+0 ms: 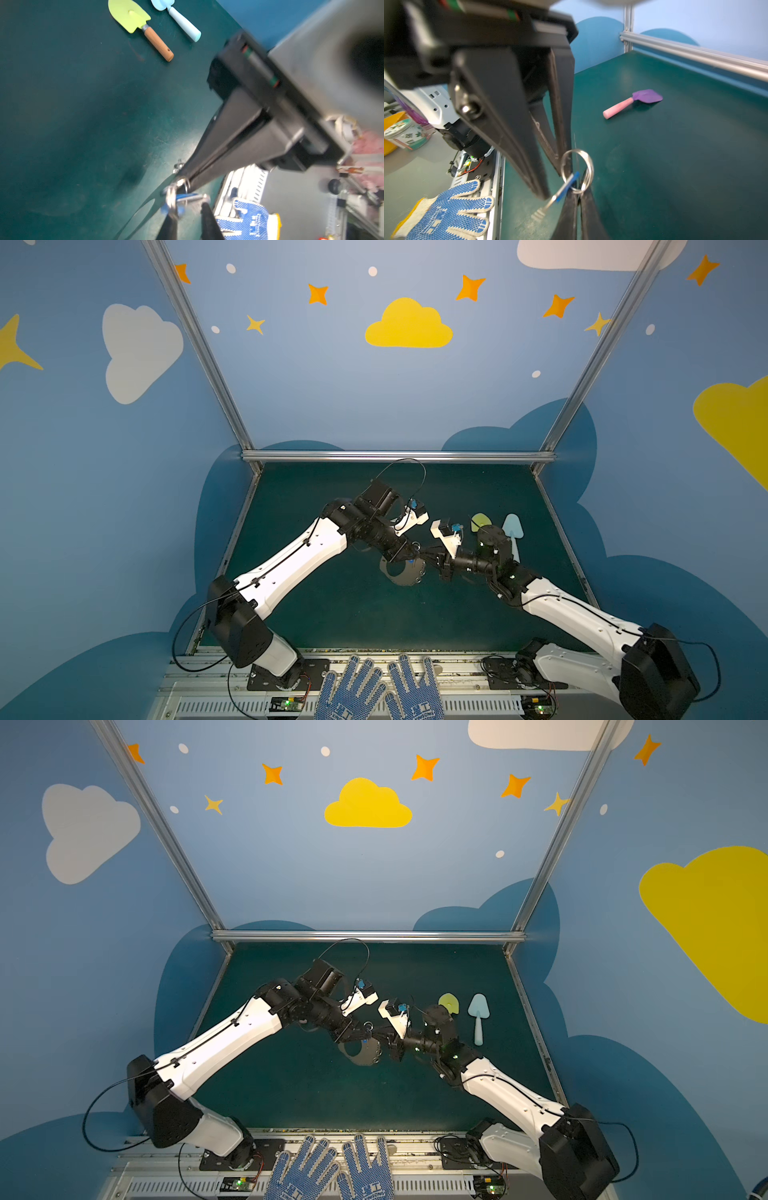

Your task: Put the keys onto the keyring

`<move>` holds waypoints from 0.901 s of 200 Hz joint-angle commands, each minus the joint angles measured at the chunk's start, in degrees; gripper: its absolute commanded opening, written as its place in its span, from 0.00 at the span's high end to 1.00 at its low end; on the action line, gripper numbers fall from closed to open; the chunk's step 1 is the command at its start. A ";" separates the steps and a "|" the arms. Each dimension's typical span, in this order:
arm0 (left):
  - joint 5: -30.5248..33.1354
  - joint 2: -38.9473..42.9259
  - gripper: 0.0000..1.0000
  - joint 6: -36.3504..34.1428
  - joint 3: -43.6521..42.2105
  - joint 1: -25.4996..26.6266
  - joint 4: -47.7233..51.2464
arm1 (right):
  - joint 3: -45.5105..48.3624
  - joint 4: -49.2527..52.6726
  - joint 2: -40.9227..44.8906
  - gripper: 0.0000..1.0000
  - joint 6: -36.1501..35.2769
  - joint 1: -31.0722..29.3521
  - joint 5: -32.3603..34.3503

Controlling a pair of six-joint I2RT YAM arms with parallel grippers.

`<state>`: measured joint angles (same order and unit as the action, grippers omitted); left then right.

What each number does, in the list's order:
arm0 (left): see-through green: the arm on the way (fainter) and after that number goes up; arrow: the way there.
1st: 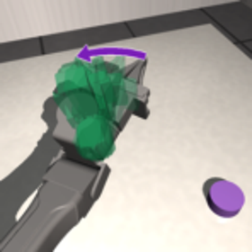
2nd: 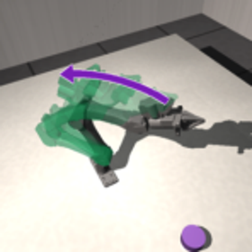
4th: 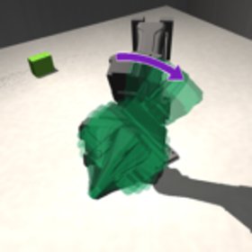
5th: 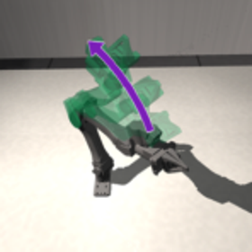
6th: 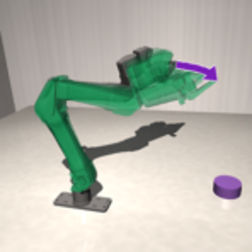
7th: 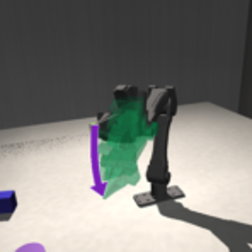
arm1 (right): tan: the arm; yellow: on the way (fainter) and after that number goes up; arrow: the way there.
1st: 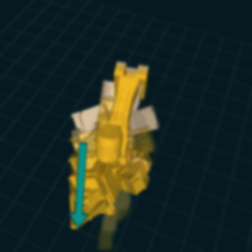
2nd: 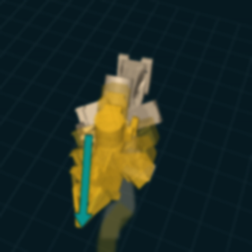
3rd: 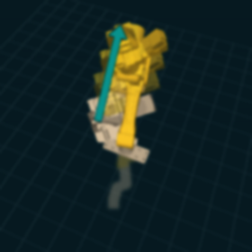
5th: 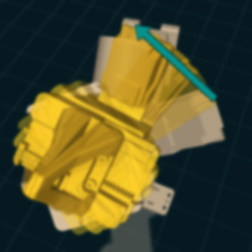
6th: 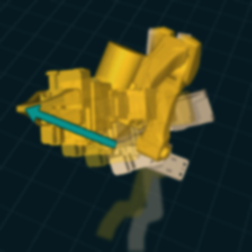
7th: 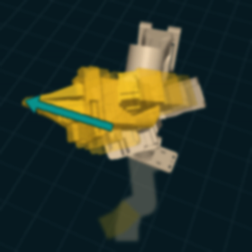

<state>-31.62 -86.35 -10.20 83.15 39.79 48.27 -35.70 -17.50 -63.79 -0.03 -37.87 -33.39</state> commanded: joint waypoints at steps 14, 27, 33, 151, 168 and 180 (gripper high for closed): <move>-0.03 3.59 0.63 2.49 -1.42 -1.46 -3.62 | -2.59 4.67 2.00 1.00 -2.69 -0.52 2.27; 0.11 3.90 0.62 3.10 -1.09 -1.74 -3.75 | -2.62 6.07 2.18 1.00 -3.49 -0.58 2.61; -0.11 4.06 0.62 3.33 -1.07 -1.90 -4.00 | -2.57 6.33 2.34 1.00 -3.78 -0.71 2.69; -4.83 -1.24 0.49 3.01 3.61 -2.26 -1.07 | -2.59 5.64 4.11 1.00 -5.32 -2.10 -0.18; -7.14 -2.95 0.49 2.73 4.84 -2.25 0.51 | -2.61 5.29 4.21 1.00 -5.40 -2.12 -0.17; -7.49 -3.61 0.51 2.52 5.25 -2.22 1.01 | -2.61 5.24 4.31 1.00 -5.46 -2.20 -0.09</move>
<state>-35.86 -88.62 -6.72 86.59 37.85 46.02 -36.75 -10.44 -61.01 -4.99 -39.59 -32.29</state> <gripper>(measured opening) 0.505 0.057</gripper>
